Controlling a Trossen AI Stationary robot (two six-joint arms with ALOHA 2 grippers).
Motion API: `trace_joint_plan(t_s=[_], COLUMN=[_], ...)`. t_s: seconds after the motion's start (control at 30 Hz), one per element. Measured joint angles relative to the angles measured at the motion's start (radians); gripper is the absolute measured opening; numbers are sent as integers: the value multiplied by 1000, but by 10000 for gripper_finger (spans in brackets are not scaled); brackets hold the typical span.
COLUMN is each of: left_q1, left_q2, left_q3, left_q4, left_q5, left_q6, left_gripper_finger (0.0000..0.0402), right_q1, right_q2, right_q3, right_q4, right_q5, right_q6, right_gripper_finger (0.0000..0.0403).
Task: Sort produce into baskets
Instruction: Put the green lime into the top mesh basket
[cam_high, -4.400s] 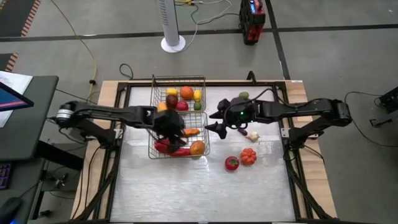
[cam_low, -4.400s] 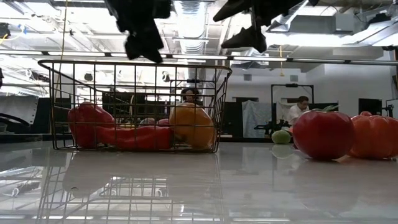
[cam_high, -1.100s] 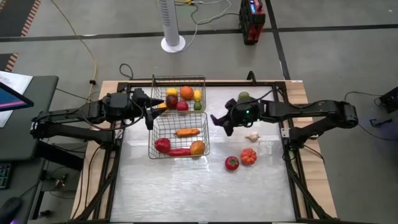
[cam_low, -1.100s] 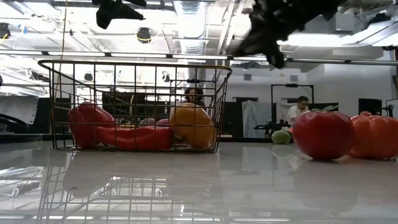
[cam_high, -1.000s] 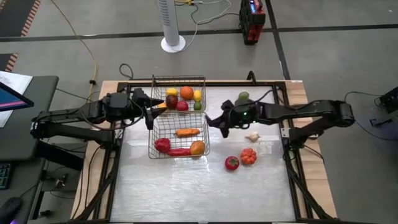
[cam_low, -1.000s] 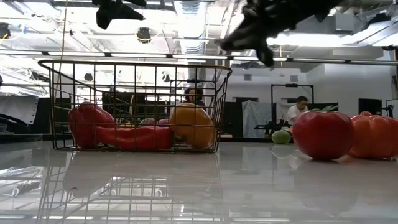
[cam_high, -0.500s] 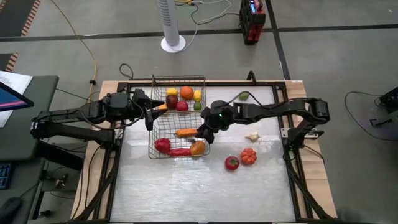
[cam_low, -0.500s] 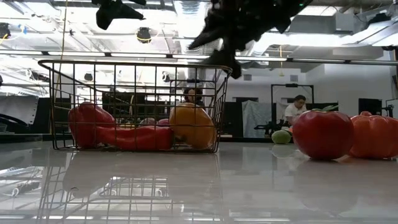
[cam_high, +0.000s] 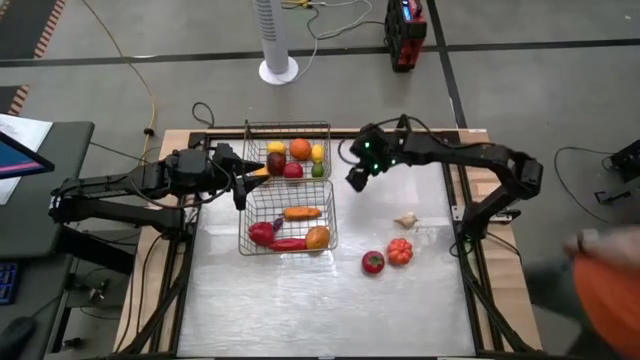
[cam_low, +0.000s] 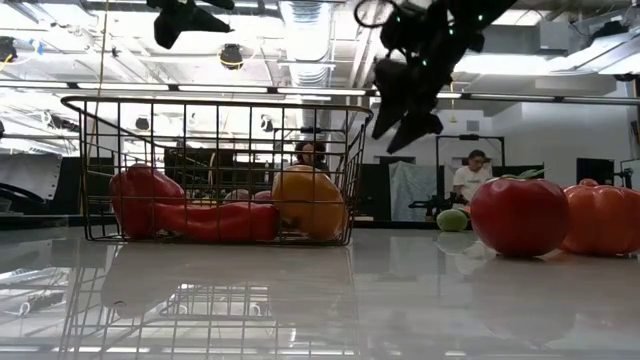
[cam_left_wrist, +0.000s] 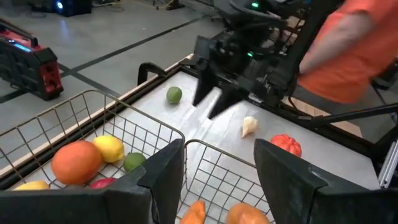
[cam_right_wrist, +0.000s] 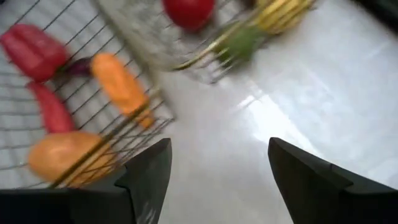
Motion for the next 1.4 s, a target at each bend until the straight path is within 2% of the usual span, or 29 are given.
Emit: trace_joint_plan(t_s=[0.2, 0.3, 0.53, 0.67, 0.77, 0.93, 1.4], left_q1=[0, 0, 0, 0, 0, 0, 0], left_q2=[0, -8, -28, -31, -33, -33, -33], left_q3=[0, 0, 0, 0, 0, 0, 0], left_q4=[-16, -32, -46, -54, -58, -64, -97], left_q5=[1, 2, 1, 1, 0, -3, 11], left_q6=[-1, -5, 15, 21, 20, 27, 18], left_gripper_finger=[183, 183, 183, 183, 183, 183, 183], right_q1=[-168, -235, -340, -391, -431, -481, -479], right_q2=[18, 16, 16, 16, 16, 75, 266], right_q3=[-68, -89, -89, -89, -89, -87, -88], right_q4=[-4, -9, -78, -87, -97, -149, -112], right_q5=[0, 0, -1, 78, 104, 105, 126], right_q6=[-34, -144, -335, -355, -356, -356, -425], right_gripper_finger=[291, 296, 355, 390, 398, 392, 386])
